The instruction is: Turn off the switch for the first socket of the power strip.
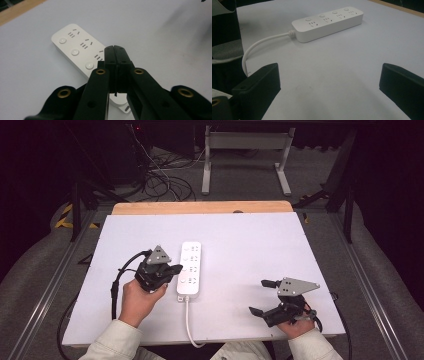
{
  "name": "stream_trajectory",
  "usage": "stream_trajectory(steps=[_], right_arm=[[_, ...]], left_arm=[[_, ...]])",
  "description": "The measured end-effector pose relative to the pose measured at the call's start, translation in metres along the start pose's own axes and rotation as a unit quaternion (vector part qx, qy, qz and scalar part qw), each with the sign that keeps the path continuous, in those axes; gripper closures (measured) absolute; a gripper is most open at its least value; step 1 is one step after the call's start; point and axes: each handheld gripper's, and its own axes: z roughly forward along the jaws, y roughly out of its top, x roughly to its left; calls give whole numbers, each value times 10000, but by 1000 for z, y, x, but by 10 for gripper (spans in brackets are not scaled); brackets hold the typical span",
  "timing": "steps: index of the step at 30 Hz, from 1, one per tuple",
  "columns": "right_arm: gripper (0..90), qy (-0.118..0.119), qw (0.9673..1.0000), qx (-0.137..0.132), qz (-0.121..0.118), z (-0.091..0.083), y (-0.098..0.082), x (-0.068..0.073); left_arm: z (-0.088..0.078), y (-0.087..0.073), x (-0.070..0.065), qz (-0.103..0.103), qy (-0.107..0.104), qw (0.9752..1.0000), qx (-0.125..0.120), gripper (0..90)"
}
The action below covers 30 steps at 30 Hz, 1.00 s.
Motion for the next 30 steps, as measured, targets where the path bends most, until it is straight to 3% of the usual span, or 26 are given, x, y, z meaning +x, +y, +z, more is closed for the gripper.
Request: stream_trajectory(steps=[1, 2, 10, 16, 19, 22, 27, 30], right_arm=[[36, 1, 10000, 1, 0, 0, 0, 0], [36, 1, 10000, 6, -2, 0, 0, 0], [36, -21, 10000, 4, 10, -1, 0, 0], [36, -27, 10000, -33, -8, -2, 1, 1], [36, -26, 10000, -57, -9, -3, 1, 1], [36, -31, 10000, -63, -16, -3, 1, 1], [36, -31, 10000, -80, -39, -3, 1, 2], [36, -39, 9999, -82, -45, -3, 1, 2]], left_arm=[[-3, 0, 1, -33, 12, 10000, -60, 771], [-8, -1, 3, -27, -58, 9998, -177, 739], [-37, -13, 8, -271, -296, 9953, -880, 646], [-54, -27, 8, -111, -259, 9912, -1291, 524], [-62, -36, 8, -141, -299, 9887, -1463, 485], [-69, -46, 8, -45, -198, 9870, -1597, 426], [-75, -64, 6, -44, -28, 9820, -1886, 359], [-77, -74, 5, -81, 0, 9812, -1929, 334]])
